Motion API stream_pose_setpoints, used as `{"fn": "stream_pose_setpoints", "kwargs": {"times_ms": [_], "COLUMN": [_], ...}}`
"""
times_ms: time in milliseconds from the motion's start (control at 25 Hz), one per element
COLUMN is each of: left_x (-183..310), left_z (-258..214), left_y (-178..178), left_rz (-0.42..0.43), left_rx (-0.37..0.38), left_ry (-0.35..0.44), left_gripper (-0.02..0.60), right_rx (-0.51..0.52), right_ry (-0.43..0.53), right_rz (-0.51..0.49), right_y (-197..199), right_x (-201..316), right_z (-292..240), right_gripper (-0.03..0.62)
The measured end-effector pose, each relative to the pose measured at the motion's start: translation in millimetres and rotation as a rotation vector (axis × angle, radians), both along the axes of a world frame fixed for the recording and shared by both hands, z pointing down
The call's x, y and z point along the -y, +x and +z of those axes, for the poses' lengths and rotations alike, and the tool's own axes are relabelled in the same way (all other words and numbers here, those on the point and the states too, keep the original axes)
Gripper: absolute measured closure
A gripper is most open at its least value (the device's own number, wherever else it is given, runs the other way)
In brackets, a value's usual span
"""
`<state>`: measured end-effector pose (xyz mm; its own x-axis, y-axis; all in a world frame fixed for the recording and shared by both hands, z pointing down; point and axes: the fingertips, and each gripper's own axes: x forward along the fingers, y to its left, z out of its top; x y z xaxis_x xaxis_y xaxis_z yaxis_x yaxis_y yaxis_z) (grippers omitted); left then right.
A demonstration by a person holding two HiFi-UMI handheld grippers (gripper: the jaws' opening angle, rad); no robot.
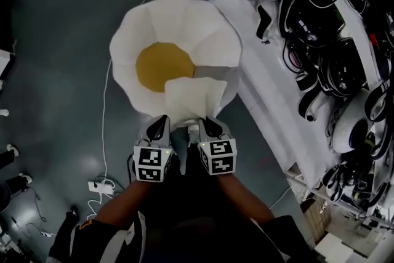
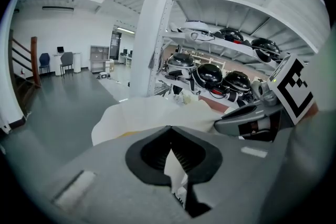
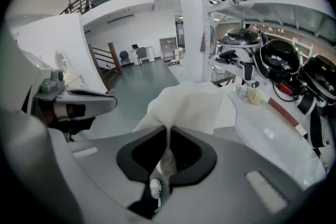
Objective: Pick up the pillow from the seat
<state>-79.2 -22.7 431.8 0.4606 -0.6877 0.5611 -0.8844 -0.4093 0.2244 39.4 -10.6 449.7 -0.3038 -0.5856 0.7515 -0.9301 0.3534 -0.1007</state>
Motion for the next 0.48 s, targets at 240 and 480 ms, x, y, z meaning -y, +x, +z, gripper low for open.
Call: {"fn": "stream_pose_setpoints", "kwargs": {"times_ms": [240, 480], "left_x": [-15.7, -27.3], "left_z": [-37.7, -80.4], "left_y": [0.8, 4.3], "left_rz": [-0.017, -0.105], "left_rx": [0.012, 0.007], "left_ry": [0.047, 0.093], "left_gripper": [0.580, 0.580], "right_rx": [0.006, 0.013], "right_ry": [0.052, 0.111], "right_rz": [-0.057, -0.126], "right_y": [-1.7, 10.7], "right_x": [-16.1, -24.9], "right_z": [-39.6, -75.2], "right_gripper": [0.568, 0.568]}}
